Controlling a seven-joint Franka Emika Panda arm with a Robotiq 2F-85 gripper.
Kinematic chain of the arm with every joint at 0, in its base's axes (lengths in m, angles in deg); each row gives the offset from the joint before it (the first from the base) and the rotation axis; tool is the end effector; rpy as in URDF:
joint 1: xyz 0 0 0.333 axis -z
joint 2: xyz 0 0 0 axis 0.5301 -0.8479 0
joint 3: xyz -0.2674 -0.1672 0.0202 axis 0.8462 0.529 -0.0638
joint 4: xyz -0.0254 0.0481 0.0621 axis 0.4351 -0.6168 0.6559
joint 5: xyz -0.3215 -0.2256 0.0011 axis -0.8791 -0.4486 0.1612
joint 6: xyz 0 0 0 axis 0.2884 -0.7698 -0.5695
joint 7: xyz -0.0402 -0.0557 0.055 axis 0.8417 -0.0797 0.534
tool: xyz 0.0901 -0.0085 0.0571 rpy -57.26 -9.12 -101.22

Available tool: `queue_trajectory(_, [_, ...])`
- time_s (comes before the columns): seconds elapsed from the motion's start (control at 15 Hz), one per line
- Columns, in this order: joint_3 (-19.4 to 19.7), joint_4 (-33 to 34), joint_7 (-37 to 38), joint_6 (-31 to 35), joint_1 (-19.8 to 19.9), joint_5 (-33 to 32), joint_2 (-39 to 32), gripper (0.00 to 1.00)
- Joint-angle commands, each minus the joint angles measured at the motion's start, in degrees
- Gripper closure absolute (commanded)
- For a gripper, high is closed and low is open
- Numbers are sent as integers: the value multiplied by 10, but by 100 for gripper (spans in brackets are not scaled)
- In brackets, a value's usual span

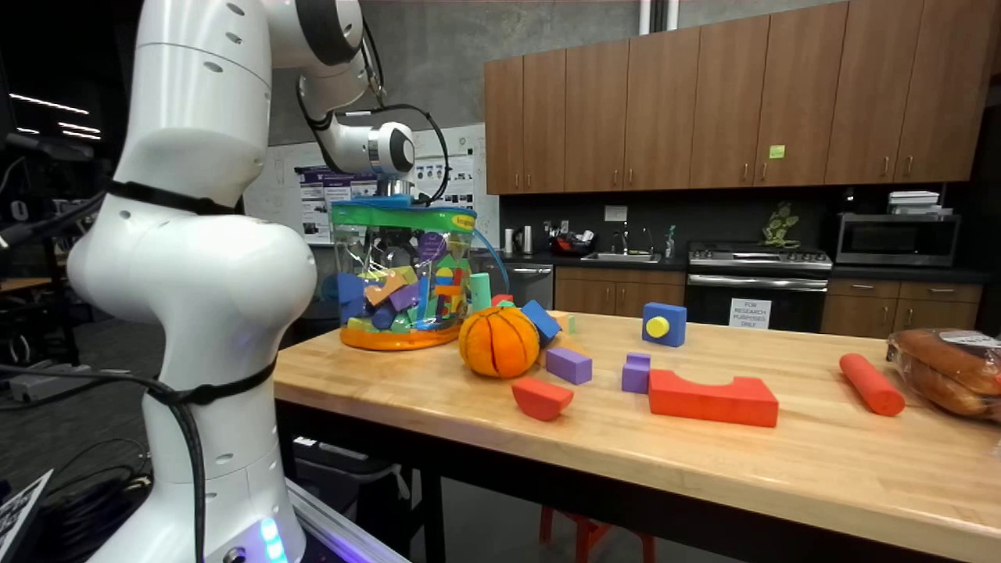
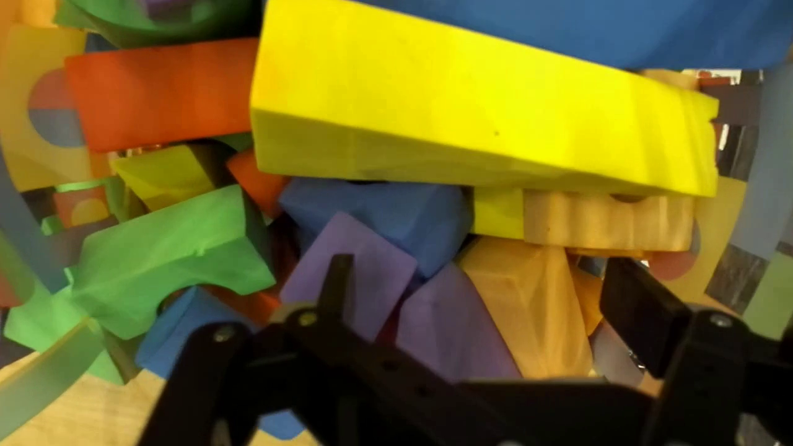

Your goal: Remove one purple block from the bag.

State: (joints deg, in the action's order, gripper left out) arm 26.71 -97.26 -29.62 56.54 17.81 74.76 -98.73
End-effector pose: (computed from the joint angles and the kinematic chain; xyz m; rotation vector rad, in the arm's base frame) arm 0.5299 0.2772 0.4068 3.0494 0.5947 -0.2255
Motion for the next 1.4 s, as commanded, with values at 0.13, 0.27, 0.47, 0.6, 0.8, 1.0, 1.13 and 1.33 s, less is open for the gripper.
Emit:
queue_trajectory(0.13, [23, 0, 75, 25, -10, -35, 5, 0])
queue_trajectory(0.27, [29, -2, 111, 22, -11, -62, 16, 0])
queue_trajectory(0.47, [36, -2, 155, 8, -11, -90, 30, 0])
queue_trajectory(0.6, [38, -1, 174, 1, -10, -95, 33, 0])
queue_trajectory(0.8, [35, 0, 174, 2, -8, -84, 28, 0])
queue_trajectory(1.0, [30, 10, 149, 9, -6, -61, 8, 0])
queue_trajectory(1.13, [30, 13, 149, 8, -7, -55, 1, 0])
queue_trajectory(1.33, [35, 14, 169, 1, -11, -67, -2, 0])
